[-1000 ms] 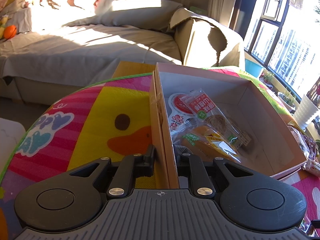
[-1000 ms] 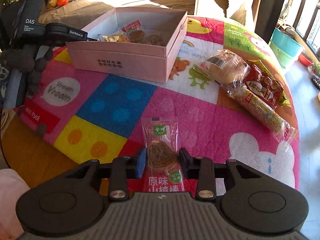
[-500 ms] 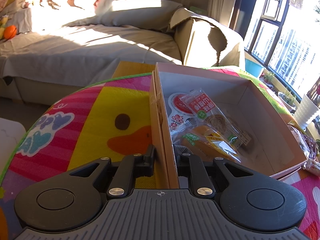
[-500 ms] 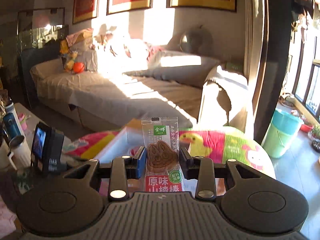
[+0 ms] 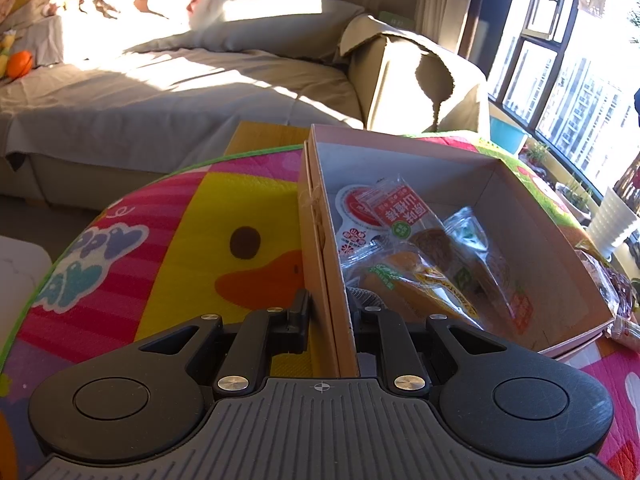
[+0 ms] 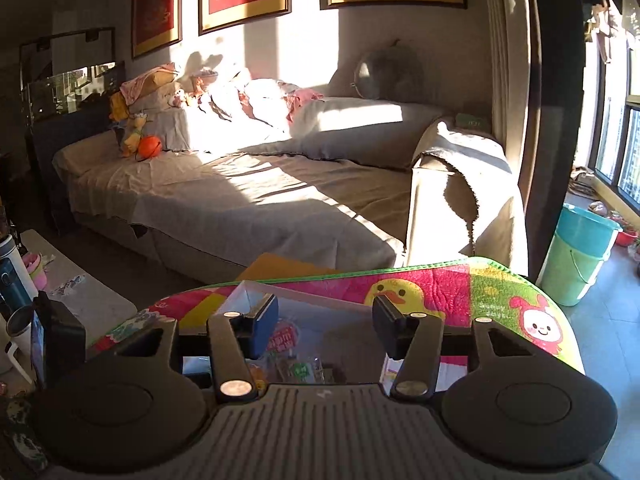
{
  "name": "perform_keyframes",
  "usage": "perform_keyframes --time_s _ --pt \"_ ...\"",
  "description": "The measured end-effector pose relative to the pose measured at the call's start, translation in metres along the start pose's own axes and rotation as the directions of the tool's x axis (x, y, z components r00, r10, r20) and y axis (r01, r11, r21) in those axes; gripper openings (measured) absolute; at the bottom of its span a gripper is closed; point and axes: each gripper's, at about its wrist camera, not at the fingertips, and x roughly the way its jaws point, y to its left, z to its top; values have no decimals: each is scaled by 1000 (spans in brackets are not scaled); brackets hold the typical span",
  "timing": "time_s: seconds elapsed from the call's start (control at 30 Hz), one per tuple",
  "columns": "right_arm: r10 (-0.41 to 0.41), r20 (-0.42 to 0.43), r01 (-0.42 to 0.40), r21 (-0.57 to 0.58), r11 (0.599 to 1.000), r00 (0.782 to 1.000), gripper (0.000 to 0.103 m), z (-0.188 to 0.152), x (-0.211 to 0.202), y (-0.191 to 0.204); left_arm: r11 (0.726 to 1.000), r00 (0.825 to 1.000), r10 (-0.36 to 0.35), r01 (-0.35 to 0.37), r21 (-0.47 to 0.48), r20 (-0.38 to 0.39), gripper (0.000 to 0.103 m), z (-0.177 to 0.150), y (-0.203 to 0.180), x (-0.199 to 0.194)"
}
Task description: Organize objects
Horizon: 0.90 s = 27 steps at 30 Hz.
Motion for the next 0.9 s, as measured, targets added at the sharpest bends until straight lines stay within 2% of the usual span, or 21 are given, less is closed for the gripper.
perform_keyframes --time_s 0.13,0.27,0.4,0.5,0.7,0.9 --pt "-73 -38 74 18 997 997 63 -23 -6 -21 1000 1000 -1 2 -4 1 17 0 0 -1" --pt "-146 -103 149 24 988 984 67 -56 -9 -37 1000 1000 -2 2 -3 0 17 0 0 -1" --pt "-219 -179 224 10 974 959 75 -93 -10 -49 1000 1000 -2 2 -3 0 17 0 0 -1" --pt "-273 -234 286 21 958 933 79 -120 -13 -62 1000 1000 -2 2 -4 0 17 0 0 -1" --pt "-282 -325 341 142 929 903 82 -154 -16 -88 1000 1000 0 0 -3 -1 17 0 0 0" --pt "-298 -346 366 149 919 890 84 -165 -16 -90 1000 1000 2 -2 -1 -3 17 -1 0 0"
